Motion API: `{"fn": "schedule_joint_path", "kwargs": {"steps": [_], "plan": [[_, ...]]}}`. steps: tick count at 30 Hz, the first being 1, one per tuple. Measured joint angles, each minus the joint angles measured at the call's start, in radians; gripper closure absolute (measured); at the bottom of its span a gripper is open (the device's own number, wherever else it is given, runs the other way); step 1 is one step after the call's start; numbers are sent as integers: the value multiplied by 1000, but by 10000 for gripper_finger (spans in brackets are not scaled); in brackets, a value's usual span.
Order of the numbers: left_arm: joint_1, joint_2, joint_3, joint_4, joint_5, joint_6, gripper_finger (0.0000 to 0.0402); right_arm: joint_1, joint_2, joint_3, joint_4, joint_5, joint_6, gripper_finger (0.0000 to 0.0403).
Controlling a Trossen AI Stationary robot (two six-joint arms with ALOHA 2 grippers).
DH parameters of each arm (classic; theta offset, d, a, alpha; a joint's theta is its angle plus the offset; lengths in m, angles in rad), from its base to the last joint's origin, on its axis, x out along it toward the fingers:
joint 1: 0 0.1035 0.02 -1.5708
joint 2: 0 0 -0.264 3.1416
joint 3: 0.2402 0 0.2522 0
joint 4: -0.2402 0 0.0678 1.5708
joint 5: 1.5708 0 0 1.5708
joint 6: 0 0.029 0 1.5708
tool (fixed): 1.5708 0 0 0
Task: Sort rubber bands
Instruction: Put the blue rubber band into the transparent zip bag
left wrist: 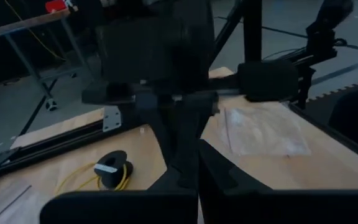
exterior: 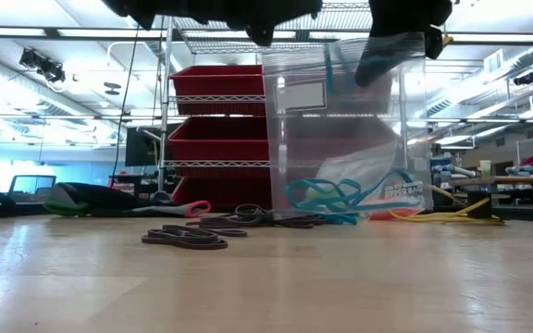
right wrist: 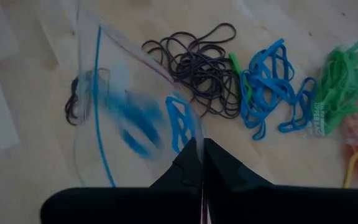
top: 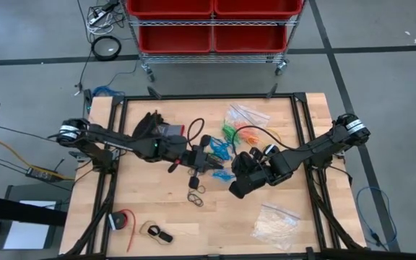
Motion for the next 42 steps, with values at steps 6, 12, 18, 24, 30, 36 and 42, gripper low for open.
{"fn": "schedule_joint_path", "kwargs": {"steps": [6,12,18,24,30,36,42], "plan": [[-8,45,0,28,-12,8,401,-3,0,0,28,-10,-24,403],[-7,75,0,22,-31,18,400,-3,0,0,30,-16,-25,403],[-27,73,0,23,18,-13,375,-4,0,0,29,-18,-25,403],[-82,70,0,-16,106,12,354,-17,0,0,29,-18,-8,403],[-121,70,0,-103,-57,134,327,-41,0,0,46,-70,13,403],[-124,70,5,-113,-145,165,272,-47,0,0,82,-81,5,403],[-123,75,69,-288,-182,156,219,-47,0,0,81,-82,4,403]]}}
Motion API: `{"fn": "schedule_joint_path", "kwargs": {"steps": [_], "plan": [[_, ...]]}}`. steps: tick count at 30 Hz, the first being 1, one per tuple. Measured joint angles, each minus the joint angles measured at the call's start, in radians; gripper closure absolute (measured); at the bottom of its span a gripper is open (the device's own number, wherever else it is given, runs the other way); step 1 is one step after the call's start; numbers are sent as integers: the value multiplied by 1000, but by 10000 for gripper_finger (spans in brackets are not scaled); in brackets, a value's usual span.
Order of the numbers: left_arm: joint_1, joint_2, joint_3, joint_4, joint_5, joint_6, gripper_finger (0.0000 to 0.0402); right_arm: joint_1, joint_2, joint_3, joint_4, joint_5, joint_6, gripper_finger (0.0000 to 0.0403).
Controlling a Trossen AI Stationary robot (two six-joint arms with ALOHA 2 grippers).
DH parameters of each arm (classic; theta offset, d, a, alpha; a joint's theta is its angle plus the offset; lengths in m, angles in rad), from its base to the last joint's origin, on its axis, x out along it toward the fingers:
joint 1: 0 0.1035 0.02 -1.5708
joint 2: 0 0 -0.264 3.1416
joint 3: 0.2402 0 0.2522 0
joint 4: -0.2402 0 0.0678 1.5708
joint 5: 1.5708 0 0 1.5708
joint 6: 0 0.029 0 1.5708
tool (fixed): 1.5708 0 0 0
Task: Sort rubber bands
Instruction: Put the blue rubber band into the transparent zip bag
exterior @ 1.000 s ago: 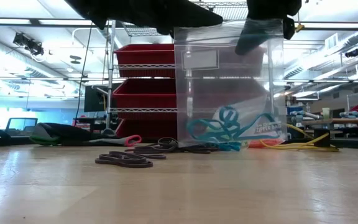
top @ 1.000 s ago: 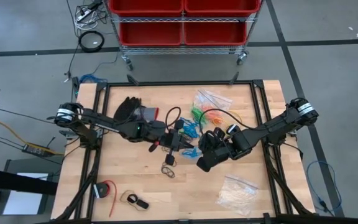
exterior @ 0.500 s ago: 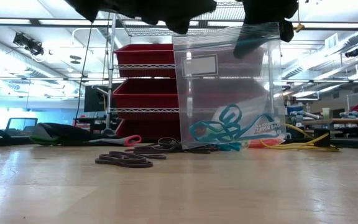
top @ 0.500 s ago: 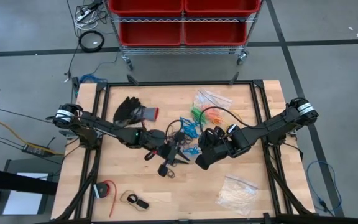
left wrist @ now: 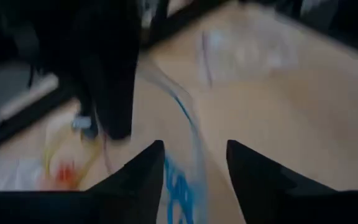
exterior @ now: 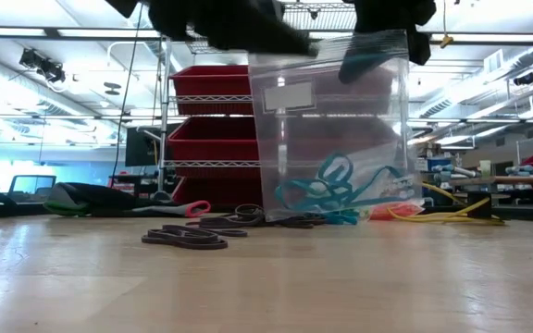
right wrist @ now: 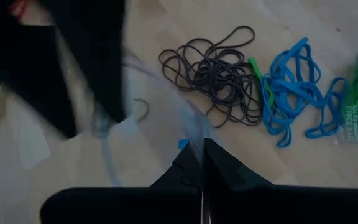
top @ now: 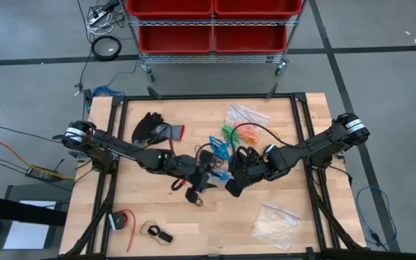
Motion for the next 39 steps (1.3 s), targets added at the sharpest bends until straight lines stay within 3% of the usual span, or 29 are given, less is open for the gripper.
{"fn": "schedule_joint_path", "kwargs": {"steps": [4,7,10,14,16,27,39], "plan": [[1,3,17,-61,-48,0,218,0,0,0,4,0,0,403],[0,4,17,-78,-61,4,239,0,0,0,25,0,0,403],[1,13,17,-78,-99,10,280,0,0,0,34,-1,0,403],[2,27,16,-80,-124,54,371,-6,0,0,33,-22,24,402],[1,33,16,-79,-124,67,390,-8,0,0,32,-40,25,397],[1,39,16,-81,-130,79,399,-8,0,0,-73,-121,28,323],[1,39,16,-81,-130,79,401,-6,0,0,-110,-243,35,323]]}}
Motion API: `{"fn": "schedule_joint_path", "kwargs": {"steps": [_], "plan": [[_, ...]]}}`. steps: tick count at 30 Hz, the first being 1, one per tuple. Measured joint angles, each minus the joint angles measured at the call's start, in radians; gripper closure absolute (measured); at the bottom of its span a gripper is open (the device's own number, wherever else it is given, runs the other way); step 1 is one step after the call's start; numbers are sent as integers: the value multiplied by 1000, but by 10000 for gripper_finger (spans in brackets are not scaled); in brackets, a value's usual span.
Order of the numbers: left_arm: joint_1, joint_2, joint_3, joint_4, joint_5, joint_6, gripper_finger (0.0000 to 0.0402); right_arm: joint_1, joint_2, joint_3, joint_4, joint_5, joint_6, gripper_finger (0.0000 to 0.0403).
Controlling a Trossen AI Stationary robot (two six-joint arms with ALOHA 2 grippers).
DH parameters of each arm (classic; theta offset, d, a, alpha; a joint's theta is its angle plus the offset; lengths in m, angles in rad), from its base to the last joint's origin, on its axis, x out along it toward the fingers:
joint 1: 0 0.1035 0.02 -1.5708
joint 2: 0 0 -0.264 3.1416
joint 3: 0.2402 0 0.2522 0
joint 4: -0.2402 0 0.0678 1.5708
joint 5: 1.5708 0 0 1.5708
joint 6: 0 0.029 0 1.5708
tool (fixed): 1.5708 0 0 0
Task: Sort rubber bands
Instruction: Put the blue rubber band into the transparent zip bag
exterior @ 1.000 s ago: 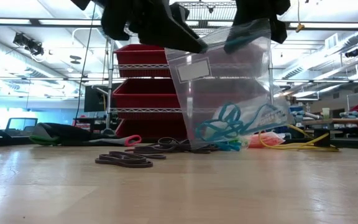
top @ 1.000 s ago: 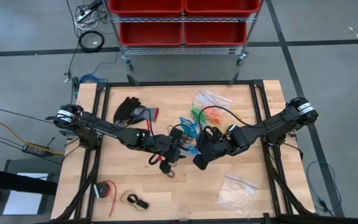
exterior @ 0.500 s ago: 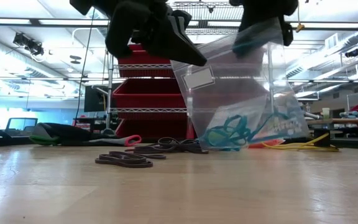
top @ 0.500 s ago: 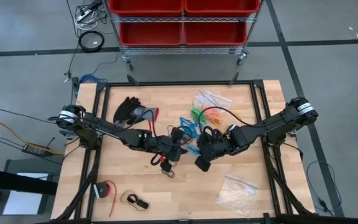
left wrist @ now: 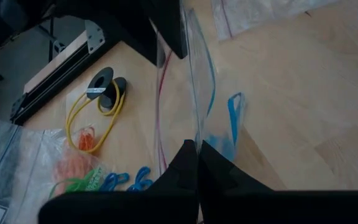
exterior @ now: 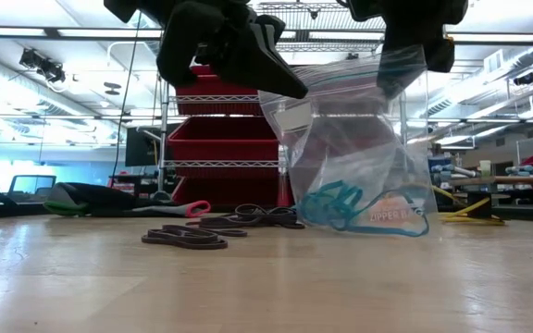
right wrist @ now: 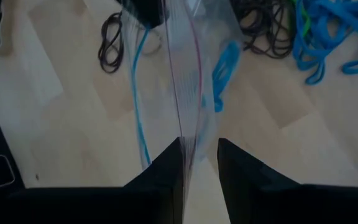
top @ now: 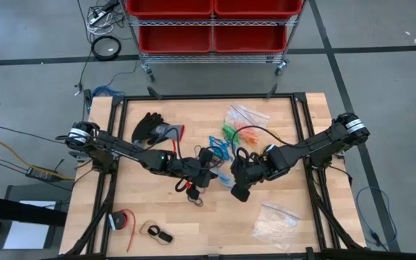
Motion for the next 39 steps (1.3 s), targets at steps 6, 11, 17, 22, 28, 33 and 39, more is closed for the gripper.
{"fn": "schedule_joint_path", "kwargs": {"steps": [6,11,17,22,28,33,39], "plan": [[0,0,0,13,0,0,401,7,0,0,2,-20,0,323],[0,0,0,49,-28,5,401,12,0,0,2,-36,-5,350],[0,0,0,55,-35,4,401,25,0,0,-16,-33,-25,396],[0,0,0,54,-35,4,401,29,0,0,-16,20,-38,401],[-2,0,0,54,9,3,400,17,0,0,-19,73,-80,403],[-3,0,0,56,64,3,400,-22,0,0,-20,95,-126,403],[-9,0,0,60,66,-48,389,-59,0,0,-20,126,-177,403]]}}
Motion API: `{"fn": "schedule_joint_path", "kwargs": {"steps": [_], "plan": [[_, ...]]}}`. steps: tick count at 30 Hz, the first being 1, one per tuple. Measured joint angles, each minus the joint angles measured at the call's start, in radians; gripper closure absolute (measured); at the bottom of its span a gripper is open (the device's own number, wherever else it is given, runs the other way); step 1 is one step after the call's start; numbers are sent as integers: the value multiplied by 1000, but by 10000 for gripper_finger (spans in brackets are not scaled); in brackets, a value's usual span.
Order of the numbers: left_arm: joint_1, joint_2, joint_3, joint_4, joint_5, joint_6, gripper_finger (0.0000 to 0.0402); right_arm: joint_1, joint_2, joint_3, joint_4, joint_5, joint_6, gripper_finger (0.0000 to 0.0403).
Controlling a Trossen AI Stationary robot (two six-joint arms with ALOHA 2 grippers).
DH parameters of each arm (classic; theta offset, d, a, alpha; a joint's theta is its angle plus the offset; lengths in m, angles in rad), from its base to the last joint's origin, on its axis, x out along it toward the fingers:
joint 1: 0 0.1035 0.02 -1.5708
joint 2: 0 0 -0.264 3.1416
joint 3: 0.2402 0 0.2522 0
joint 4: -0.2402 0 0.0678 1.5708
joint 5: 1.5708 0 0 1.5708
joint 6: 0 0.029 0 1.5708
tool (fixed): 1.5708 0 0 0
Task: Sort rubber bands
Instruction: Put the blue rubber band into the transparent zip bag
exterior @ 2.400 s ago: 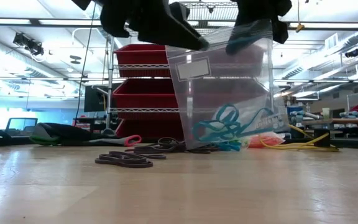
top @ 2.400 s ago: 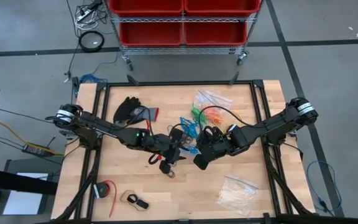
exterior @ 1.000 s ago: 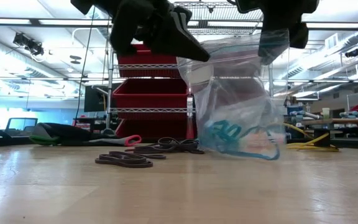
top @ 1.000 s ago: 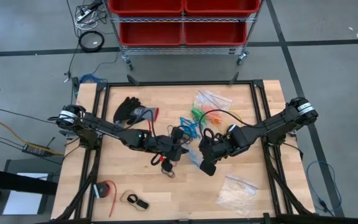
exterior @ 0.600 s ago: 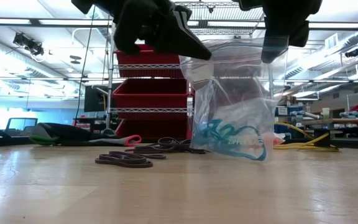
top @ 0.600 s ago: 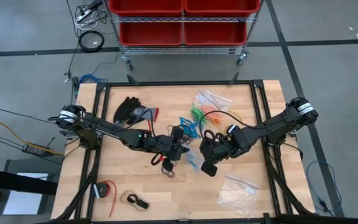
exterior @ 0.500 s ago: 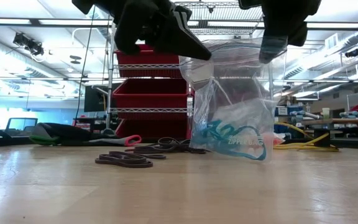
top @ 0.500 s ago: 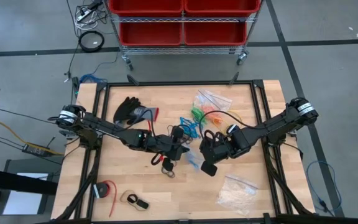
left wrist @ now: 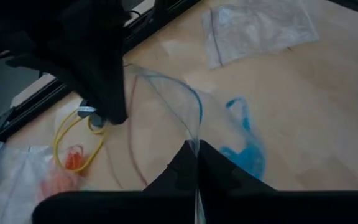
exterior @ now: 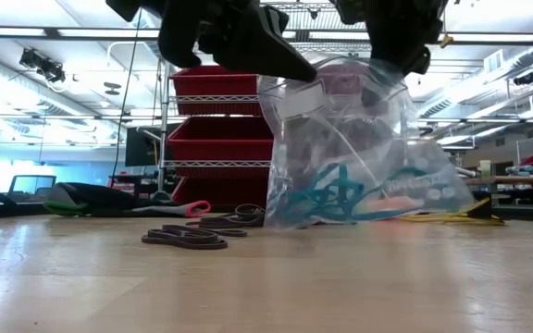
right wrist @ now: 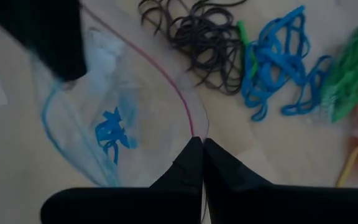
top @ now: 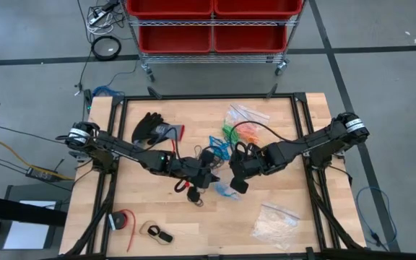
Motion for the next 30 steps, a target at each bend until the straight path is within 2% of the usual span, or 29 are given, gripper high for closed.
{"fn": "schedule_joint_path", "kwargs": {"steps": [6,9,12,15,23,26,30], "plan": [[-5,-1,0,-28,4,-7,359,-10,0,0,1,12,-14,403],[-5,-2,0,-81,6,-7,359,-10,0,0,1,-70,25,403],[-9,-2,0,-91,6,-7,378,-4,0,0,11,-119,43,397],[-14,-2,0,-73,-2,-4,395,5,0,0,30,-130,43,371],[-21,-2,0,-58,-14,1,398,6,0,0,22,-192,72,265],[-26,-2,0,-59,-17,3,399,6,0,0,12,-232,89,250],[-46,-2,0,-58,-58,49,400,15,0,0,14,-277,117,255]]}}
